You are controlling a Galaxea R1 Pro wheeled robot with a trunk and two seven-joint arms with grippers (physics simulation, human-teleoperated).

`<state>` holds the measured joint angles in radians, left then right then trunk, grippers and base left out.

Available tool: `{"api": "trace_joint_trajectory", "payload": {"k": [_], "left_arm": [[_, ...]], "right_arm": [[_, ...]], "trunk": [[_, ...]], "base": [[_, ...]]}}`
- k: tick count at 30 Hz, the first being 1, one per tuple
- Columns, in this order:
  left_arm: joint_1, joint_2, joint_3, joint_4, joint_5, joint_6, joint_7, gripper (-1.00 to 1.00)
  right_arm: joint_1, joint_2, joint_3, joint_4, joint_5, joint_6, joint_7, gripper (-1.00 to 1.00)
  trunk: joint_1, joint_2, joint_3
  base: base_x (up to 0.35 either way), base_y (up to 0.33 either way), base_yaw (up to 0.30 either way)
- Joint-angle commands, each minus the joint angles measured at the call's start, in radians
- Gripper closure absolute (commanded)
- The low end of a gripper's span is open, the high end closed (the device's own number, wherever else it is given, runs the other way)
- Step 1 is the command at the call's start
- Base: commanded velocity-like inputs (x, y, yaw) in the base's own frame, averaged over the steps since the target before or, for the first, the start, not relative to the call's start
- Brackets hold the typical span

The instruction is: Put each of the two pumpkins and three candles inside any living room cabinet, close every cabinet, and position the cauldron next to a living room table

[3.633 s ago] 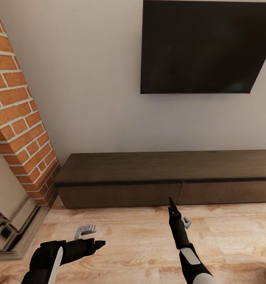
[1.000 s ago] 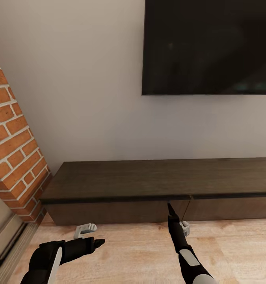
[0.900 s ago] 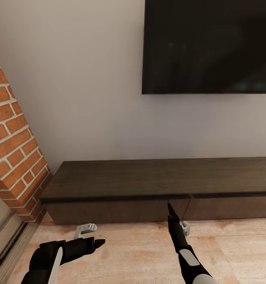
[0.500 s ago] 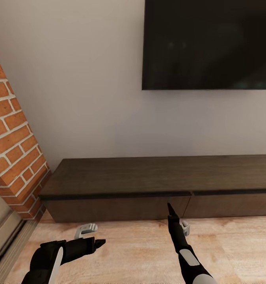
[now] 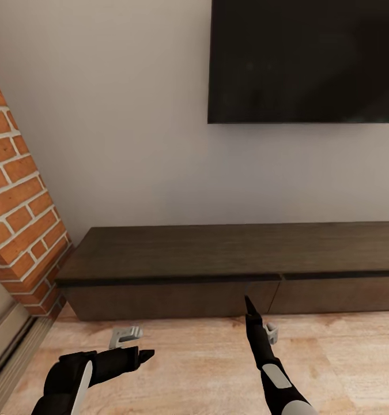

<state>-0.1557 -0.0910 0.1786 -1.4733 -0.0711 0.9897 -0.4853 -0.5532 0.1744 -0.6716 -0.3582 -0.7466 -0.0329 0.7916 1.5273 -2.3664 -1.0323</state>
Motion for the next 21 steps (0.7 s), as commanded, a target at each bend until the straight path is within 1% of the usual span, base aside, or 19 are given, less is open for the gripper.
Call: {"api": "trace_joint_trajectory", "payload": {"k": [1, 12, 21], "left_arm": [[-0.001, -0.001, 0.002, -0.001, -0.007, 0.004, -0.009, -1.0], [-0.001, -0.001, 0.002, -0.001, -0.007, 0.004, -0.009, -1.0], [-0.001, -0.001, 0.006, -0.001, -0.004, 0.004, -0.01, -1.0]], "right_arm": [[-0.001, 0.0, 0.001, 0.0, -0.005, -0.004, 0.005, -1.0], [-0.001, 0.0, 0.004, 0.0, 0.0, -0.007, 0.009, -1.0], [-0.001, 0.0, 0.006, -0.001, 0.002, -0.008, 0.008, -1.0]], "trunk": [[0.004, -0.008, -0.004], [0.046, -0.085, -0.039], [0.046, -0.085, -0.039]], "base": [[0.0, 0.0, 0.0], [0.0, 0.0, 0.0], [0.003, 0.0, 0.0]]}}
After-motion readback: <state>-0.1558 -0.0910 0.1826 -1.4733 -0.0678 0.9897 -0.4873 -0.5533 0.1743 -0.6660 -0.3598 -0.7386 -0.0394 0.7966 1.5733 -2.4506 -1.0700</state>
